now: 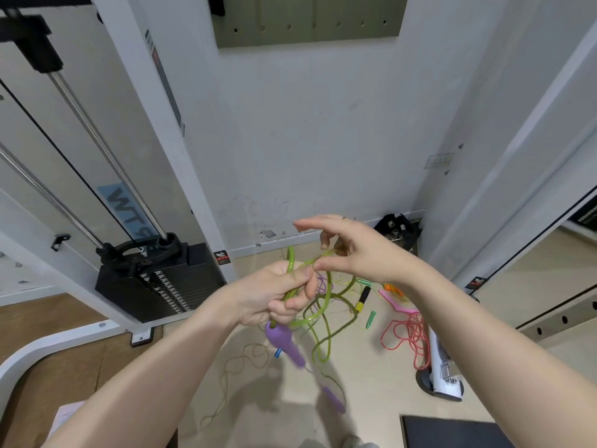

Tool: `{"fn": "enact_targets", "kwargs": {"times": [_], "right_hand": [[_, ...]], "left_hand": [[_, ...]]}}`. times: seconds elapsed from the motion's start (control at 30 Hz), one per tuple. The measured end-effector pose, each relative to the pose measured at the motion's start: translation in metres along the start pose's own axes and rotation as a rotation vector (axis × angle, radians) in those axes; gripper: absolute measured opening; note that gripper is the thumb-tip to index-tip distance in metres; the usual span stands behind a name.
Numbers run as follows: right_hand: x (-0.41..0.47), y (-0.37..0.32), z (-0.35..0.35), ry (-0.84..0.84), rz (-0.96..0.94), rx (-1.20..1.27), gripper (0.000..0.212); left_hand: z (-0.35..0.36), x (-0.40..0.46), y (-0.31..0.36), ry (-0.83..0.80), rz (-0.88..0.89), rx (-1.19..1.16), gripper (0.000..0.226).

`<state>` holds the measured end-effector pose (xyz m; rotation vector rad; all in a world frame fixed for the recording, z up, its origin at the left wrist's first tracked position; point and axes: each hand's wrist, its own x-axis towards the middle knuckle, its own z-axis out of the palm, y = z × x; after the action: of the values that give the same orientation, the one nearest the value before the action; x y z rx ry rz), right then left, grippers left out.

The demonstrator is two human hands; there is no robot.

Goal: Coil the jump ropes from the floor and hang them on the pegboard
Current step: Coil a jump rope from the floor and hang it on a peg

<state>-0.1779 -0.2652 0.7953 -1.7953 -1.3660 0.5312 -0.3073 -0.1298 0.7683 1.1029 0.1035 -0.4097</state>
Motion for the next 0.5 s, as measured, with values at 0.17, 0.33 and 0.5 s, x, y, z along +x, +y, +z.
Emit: {"fn": "enact_targets", "kwargs": {"times": [0.17, 0.33, 0.5], "right_hand": [[0.0, -0.006, 0.011, -0.189, 0.035, 0.219, 0.036], [0.003, 0.006, 0.013, -0.048, 0.077, 0.162, 0.011], [0.003, 0.013, 0.016, -0.012, 0.09, 0.428, 0.014]], "left_hand": [[-0.004, -0.003, 0.005, -0.134, 0.003, -0.127, 0.037], [0.0, 0.001, 0.005, 0.218, 0.047, -0.091, 0.036], [-0.004, 0.004, 0.012, 0.302, 0.032, -0.024, 0.037]]}}
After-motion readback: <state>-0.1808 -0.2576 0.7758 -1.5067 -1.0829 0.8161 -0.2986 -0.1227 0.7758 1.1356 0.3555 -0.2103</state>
